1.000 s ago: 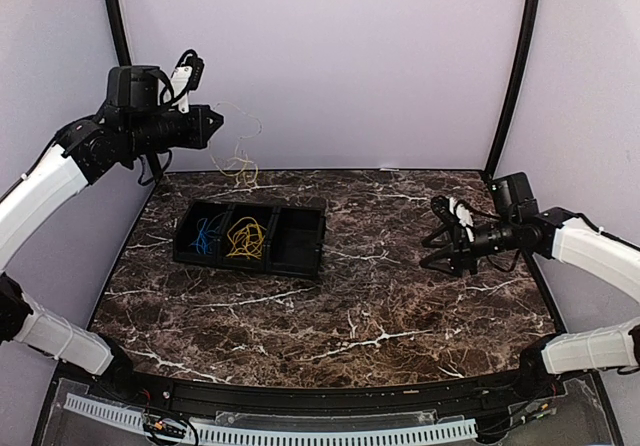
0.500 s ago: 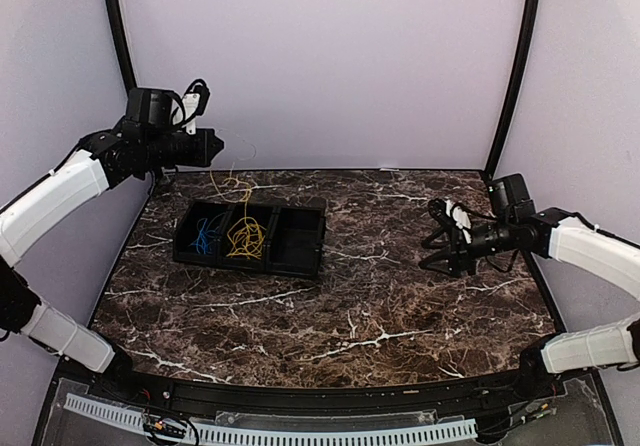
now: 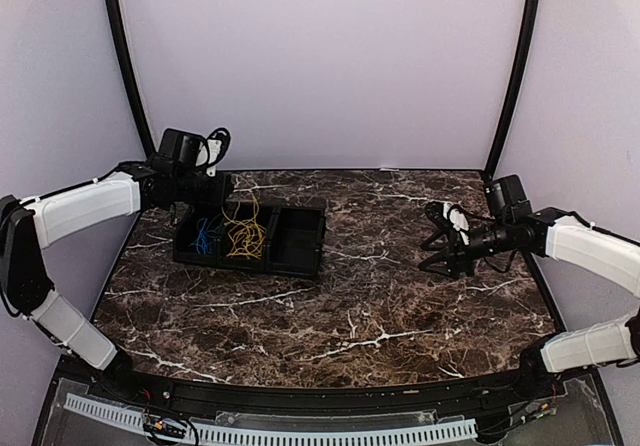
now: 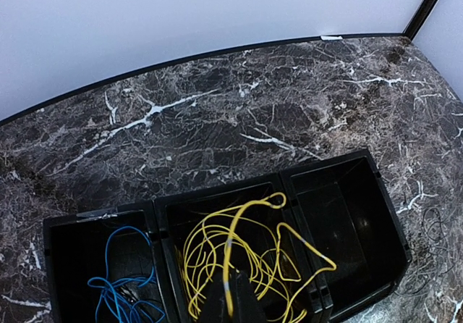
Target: Untangle the cables
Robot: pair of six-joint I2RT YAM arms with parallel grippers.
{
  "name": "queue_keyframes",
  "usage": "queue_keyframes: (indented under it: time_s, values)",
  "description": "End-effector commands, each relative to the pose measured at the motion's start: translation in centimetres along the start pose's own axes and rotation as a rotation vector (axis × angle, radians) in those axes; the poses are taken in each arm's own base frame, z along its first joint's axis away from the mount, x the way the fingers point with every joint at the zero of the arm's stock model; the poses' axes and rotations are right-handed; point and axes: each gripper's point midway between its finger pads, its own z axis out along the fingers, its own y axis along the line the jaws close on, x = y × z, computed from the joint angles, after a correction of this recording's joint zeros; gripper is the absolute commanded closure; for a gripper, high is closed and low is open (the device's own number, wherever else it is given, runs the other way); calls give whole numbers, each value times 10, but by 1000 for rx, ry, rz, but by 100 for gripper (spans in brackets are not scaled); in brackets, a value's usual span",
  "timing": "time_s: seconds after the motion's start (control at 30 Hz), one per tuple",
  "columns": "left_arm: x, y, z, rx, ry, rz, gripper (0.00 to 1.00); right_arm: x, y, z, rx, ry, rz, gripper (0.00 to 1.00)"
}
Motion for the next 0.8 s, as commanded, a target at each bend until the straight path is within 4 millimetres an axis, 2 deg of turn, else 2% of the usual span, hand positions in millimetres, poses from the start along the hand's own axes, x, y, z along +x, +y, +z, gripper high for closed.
queue_keyframes:
  time_s: [0.0,0.37,0.63,0.77]
  values:
    - [10,2,19,5,-11,-6,100,2,-3,1,10,2,-12,44]
    - [46,-5,51,58,70,-53,100,8,-2,4,-15,29,0,44]
    - [76,-1,77,31,169,-94,100,8,-2,4,-16,31,-2,44]
    - [79,1,79,17,203,-106,99,8,-1,3,-14,29,-6,44]
